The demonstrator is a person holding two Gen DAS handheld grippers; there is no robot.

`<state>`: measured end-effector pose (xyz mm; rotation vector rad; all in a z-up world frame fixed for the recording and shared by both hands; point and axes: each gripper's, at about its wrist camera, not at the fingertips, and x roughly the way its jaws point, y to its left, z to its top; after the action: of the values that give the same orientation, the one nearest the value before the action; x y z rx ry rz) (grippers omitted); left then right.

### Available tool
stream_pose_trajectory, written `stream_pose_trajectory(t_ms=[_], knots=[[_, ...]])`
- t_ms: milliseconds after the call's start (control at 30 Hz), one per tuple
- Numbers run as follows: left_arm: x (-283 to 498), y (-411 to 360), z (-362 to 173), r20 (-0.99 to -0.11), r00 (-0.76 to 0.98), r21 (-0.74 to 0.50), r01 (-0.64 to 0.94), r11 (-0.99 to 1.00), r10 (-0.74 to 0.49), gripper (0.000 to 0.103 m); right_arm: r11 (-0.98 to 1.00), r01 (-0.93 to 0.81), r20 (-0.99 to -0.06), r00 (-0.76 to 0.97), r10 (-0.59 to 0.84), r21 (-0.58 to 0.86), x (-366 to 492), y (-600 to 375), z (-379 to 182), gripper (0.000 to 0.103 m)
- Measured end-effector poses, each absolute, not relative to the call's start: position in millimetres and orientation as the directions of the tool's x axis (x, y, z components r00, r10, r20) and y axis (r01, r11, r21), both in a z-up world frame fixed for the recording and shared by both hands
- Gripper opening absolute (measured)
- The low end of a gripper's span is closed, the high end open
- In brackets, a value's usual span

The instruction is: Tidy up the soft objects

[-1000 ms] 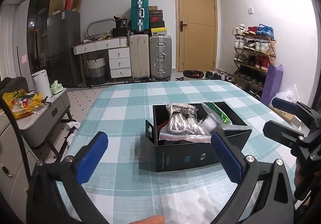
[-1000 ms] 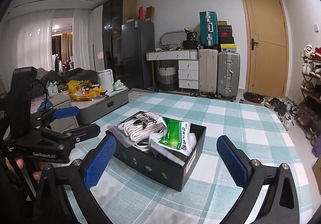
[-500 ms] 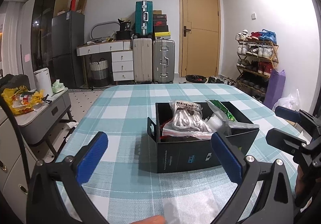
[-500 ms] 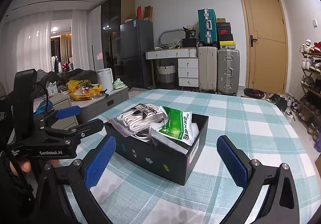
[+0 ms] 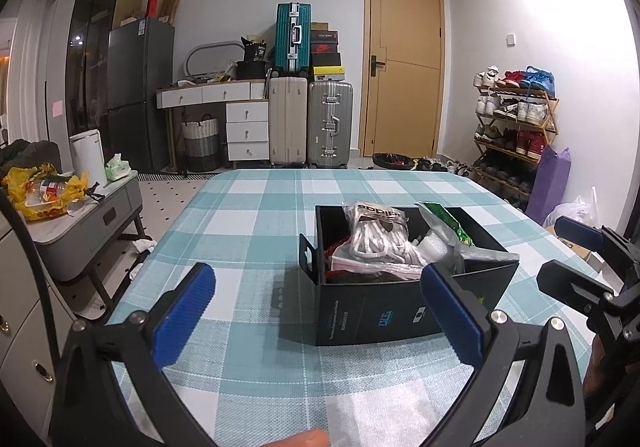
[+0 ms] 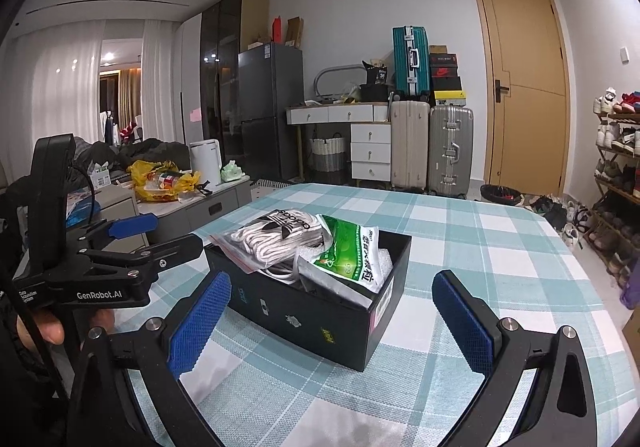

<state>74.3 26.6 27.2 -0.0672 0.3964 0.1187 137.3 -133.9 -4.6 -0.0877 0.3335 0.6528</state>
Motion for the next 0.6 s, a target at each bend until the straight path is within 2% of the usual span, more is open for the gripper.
stream_pose_trajectory(t_ms=[600], knots=[[73.9,26.0,27.4,-0.386,0.917,-0.038,-0.126,0.991,0.102,0.103,0.793,-0.609,-0.321,0.748,0.581,0.017,134.0,-134.8,-4.0,0.103]])
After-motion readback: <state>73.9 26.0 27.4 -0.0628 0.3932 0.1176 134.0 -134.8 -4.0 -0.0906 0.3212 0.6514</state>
